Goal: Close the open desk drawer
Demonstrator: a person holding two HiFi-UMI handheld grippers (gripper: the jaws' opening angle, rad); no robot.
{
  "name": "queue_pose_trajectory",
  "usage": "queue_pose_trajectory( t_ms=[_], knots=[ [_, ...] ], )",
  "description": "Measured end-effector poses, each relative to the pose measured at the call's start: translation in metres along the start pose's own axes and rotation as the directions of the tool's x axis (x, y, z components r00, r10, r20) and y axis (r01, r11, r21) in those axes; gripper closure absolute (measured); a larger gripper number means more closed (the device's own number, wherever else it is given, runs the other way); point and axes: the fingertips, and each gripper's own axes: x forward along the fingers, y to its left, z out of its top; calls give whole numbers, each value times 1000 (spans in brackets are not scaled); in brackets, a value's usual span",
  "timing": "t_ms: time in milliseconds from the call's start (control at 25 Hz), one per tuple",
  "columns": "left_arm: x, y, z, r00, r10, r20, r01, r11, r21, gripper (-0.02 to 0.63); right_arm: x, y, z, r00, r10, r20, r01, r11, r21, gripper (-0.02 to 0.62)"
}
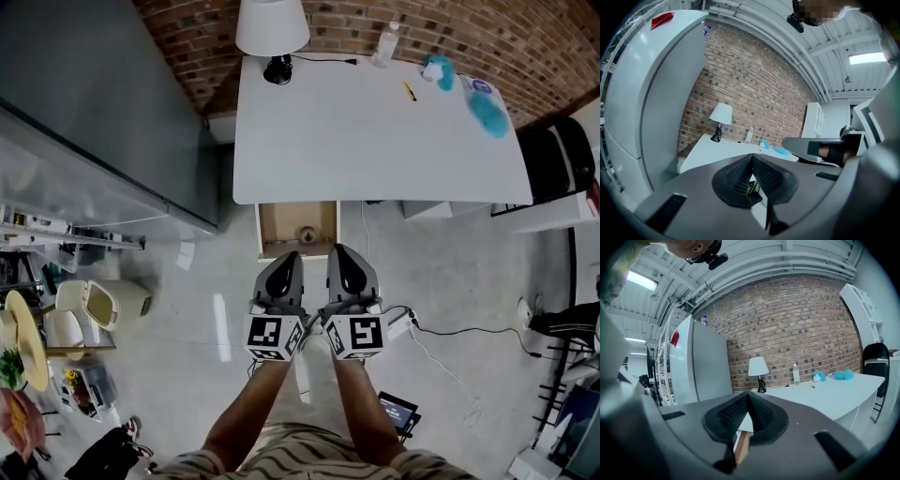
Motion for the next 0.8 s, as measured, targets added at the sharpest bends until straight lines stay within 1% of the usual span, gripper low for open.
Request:
queue_pose_trajectory(
  t_ms=[200,400,600,800],
  knots=[
    [3,12,-22,1000,-21,-11,20,998,-56,600,4,-6,-21,1000,-24,6,24,1000,5,584],
    [7,18,-45,999,-50,2,50,994,-102,600,7,-10,-42,999,-36,10,36,999,-12,584],
    [13,26,-67,1000,-28,7,28,995,-94,600,7,-8,-68,999,-33,-4,33,999,-36,584],
    [16,31,-89,1000,-11,-5,11,994,-105,600,6,-13,-96,999,-45,-26,45,999,-29,584]
  ],
)
